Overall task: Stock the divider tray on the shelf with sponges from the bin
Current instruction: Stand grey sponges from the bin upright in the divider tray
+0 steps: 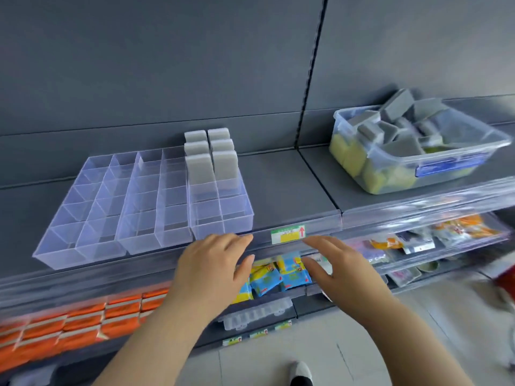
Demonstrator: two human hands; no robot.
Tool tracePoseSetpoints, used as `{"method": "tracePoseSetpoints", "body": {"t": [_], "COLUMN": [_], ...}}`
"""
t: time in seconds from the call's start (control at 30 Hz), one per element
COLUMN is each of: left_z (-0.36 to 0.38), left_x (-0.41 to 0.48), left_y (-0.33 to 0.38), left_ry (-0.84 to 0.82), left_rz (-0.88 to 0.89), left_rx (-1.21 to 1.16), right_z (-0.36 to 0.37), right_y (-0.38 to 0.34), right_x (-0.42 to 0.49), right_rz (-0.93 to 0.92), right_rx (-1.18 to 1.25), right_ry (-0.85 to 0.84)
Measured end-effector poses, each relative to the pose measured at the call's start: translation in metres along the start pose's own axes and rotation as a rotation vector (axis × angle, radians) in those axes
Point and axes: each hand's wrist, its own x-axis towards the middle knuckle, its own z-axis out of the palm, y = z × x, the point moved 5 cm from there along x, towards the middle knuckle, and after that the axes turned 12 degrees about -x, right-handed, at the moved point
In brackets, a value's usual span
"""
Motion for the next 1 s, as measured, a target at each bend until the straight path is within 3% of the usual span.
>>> {"method": "tracePoseSetpoints", "body": {"t": [0.23, 0.6, 0.77, 1.0], "left_z": [0.040, 0.179, 0.211, 0.212], "left_x": [0.051, 0.151, 0.183, 0.266], "left_y": [0.109, 0.348, 0.379, 0.372], "left_ry": [0.030, -0.052, -0.107, -0.019], "left_rz": [0.200, 0.473, 0.481, 0.445], "left_rx": [-0.104, -0.239, -0.263, -0.292], "right_z": [-0.044, -0.111, -0.116, -0.127], "right_y": [0.114, 0.343, 0.406, 0.453], "right_x": [-0.054, -0.130, -0.128, -0.051], "right_rz": [0.217, 0.434, 0.470, 0.382], "right_rx": [0.057, 0.007, 0.050, 0.135], "right_ry": [0.080, 0.065, 0.027, 0.077]}}
